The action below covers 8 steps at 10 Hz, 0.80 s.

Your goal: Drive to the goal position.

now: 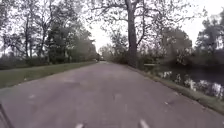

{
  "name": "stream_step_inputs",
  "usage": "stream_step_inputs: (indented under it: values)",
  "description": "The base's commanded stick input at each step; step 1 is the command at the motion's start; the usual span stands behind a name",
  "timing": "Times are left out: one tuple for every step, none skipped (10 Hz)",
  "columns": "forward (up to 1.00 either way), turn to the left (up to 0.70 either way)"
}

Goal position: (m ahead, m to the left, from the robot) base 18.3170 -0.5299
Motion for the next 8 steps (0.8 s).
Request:
stream_step_inputs:
  values:
    - [0.7,0.0]
    - [0.7,0.0]
    - [0.7,0.0]
    - [0.7,0.0]
    - [0.7,0.0]
    - [0.7,0.0]
    - [0.7,0.0]
    - [0.7,0.0]
